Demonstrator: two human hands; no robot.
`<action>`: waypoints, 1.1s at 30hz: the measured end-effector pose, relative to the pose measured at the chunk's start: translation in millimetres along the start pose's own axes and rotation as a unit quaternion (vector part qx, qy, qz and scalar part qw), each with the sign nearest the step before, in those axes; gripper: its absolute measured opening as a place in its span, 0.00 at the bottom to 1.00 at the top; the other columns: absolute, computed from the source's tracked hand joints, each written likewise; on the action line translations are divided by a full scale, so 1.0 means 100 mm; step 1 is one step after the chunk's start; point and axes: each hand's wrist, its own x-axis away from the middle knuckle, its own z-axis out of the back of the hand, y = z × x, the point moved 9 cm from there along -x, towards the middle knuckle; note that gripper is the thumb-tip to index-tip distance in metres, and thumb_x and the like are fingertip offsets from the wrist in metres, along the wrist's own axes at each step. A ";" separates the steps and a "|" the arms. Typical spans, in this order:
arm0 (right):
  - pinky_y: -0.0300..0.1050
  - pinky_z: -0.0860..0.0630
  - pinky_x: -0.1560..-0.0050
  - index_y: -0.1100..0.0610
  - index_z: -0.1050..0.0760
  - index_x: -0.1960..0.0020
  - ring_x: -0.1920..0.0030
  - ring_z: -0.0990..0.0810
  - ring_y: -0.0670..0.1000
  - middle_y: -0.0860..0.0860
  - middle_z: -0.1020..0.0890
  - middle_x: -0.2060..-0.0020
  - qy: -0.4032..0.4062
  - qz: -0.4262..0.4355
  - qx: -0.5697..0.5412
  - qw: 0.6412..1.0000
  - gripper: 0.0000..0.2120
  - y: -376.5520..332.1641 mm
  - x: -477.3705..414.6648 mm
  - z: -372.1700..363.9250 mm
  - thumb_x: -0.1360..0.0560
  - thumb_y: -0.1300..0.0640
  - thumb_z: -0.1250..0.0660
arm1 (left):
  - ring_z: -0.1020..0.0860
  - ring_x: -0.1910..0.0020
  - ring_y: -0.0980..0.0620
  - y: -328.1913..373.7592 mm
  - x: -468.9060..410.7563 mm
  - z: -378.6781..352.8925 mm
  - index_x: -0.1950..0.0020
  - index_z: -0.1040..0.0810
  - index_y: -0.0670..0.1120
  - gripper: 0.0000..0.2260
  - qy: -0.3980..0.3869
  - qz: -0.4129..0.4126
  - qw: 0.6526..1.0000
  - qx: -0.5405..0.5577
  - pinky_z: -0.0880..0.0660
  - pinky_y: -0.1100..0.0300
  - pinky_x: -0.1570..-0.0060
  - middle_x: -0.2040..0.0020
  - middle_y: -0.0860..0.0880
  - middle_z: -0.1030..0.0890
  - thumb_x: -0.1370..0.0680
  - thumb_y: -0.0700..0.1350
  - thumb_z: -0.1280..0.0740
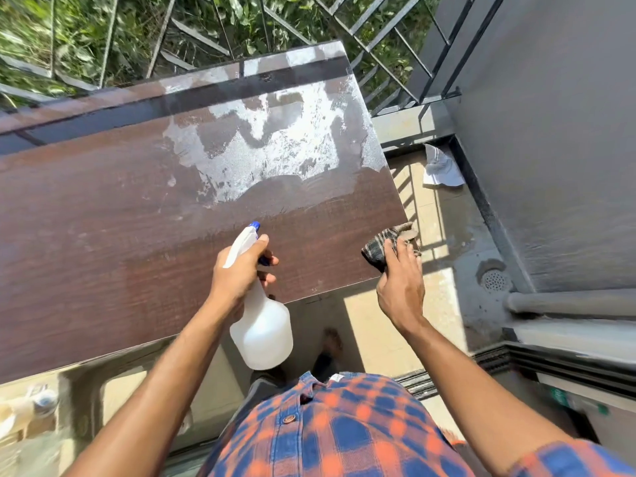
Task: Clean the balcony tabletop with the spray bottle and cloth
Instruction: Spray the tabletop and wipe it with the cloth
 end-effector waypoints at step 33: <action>0.52 0.33 0.26 0.55 0.26 0.28 0.27 0.30 0.57 0.55 0.28 0.27 -0.055 0.284 0.002 0.957 0.27 -0.37 -0.20 0.02 0.27 0.64 0.30 | 0.25 0.74 0.49 0.15 0.00 0.04 0.55 0.20 0.40 0.12 0.018 0.002 1.000 -0.012 0.28 0.60 0.69 0.61 0.44 0.16 0.20 0.49 0.31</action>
